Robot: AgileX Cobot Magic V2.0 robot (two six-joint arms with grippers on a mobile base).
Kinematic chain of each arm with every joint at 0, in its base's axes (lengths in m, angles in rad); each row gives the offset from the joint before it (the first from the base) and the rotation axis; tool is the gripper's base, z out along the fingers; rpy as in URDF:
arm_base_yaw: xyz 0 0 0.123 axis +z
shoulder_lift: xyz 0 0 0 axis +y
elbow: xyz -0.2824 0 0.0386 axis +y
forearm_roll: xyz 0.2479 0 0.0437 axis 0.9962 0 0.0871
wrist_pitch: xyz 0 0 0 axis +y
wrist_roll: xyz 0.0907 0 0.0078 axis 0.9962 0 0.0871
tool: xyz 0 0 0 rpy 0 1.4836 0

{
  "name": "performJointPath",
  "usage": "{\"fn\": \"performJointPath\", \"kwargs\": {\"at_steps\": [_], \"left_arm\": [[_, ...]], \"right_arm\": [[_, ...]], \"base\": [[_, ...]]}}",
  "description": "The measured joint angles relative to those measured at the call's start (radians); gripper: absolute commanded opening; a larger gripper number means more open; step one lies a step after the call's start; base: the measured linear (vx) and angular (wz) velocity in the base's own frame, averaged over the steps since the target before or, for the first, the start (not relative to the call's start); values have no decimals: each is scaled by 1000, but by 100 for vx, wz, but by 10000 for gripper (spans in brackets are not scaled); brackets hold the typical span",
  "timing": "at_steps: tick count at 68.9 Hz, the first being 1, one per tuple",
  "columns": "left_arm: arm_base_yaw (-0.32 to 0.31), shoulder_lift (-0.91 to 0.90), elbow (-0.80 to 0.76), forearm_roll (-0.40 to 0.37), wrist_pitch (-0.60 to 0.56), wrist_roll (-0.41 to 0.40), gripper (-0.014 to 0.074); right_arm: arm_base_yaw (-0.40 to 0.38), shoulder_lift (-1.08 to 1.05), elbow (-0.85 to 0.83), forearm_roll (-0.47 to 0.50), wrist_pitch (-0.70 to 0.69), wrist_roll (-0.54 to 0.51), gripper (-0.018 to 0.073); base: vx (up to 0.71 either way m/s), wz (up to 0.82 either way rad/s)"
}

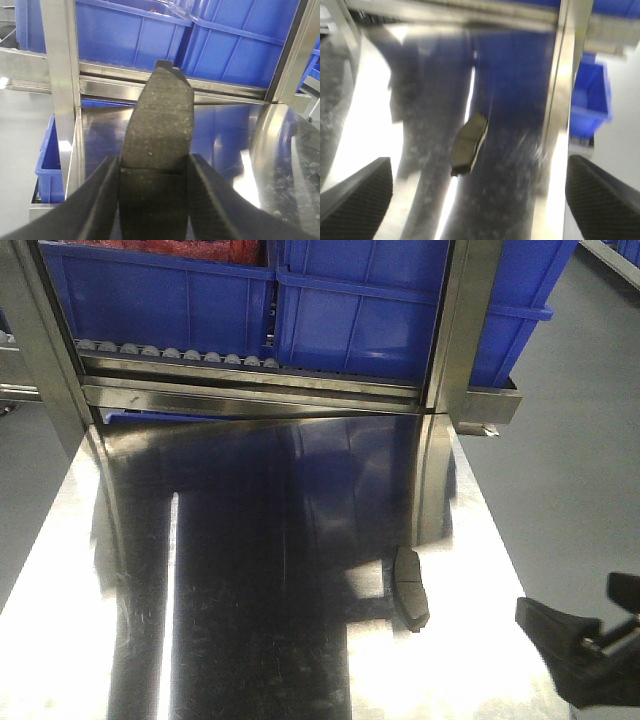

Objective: Move and align brake pads A on conveyor
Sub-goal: 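Lower the open right gripper over the other brake pad, then close the right gripper on the brake pad and lift it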

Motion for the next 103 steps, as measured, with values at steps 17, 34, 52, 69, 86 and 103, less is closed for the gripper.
{"fn": "performJointPath", "kwargs": {"at_steps": [17,34,52,69,86,103], "left_arm": [[0,0,0,0,0,0,98],[0,0,0,0,0,0,98],[0,0,0,0,0,0,98],[0,0,0,0,0,0,98],[0,0,0,0,0,0,98],[0,0,0,0,-1,0,98]], "right_arm": [[0,324,-68,-1,-16,48,640],[0,638,-275,-1,14,50,632],[64,887,-489,-1,138,63,625],[101,1084,-646,0,243,118,612],[101,1206,-704,0,258,118,582],[101,1254,-712,-6,248,117,582]], "base": [[0,0],[0,0],[0,0],[0,0],[0,0],[0,0]]}}
